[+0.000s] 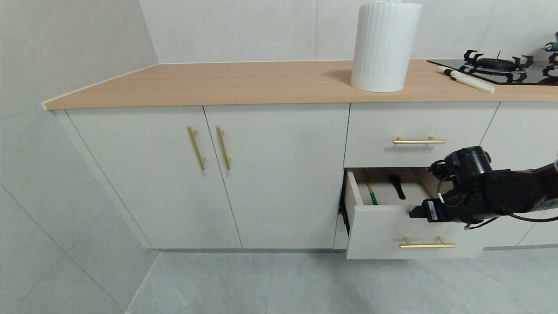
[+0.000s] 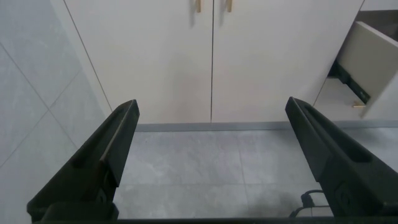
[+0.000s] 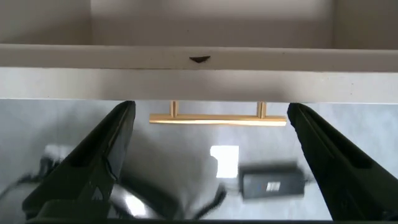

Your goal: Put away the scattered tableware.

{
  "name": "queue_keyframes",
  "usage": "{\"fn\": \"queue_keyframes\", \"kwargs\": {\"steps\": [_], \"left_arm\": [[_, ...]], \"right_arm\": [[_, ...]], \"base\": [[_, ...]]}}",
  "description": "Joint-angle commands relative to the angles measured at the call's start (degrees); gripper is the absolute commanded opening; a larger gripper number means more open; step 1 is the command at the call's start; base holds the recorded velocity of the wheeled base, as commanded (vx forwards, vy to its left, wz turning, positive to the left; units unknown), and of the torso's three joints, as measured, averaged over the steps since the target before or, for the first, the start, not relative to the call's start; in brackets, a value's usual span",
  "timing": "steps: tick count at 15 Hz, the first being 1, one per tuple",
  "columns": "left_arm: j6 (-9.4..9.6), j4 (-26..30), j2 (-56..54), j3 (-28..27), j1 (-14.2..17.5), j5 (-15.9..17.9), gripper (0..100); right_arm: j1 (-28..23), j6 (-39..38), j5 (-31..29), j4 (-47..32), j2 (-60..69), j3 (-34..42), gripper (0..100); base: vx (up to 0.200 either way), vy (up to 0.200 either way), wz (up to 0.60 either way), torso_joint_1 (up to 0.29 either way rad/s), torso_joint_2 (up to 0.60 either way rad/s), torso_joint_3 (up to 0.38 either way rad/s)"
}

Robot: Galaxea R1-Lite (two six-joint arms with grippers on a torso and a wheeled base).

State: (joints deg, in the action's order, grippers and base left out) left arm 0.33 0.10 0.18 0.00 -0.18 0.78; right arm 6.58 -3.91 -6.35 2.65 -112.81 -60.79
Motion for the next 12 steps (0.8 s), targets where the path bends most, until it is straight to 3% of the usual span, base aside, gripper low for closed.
{"fn": "queue_keyframes", "kwargs": {"steps": [1,5,12], "left_arm": [[0.02,0.0,0.1,0.0,0.0,0.0,100],[0.02,0.0,0.1,0.0,0.0,0.0,100],[0.02,0.0,0.1,0.0,0.0,0.0,100]], "right_arm": [[-0.1,0.1,-0.1,-0.2,-4.3,-3.5,100],[-1.0,0.2,-0.1,-0.2,-9.7,-11.5,100],[-3.8,0.1,-0.1,3.5,-15.4,-18.7,100]], "base": [[0.0,0.0,0.0,0.0,0.0,0.0],[0.0,0.0,0.0,0.0,0.0,0.0],[0.0,0.0,0.0,0.0,0.0,0.0]]}}
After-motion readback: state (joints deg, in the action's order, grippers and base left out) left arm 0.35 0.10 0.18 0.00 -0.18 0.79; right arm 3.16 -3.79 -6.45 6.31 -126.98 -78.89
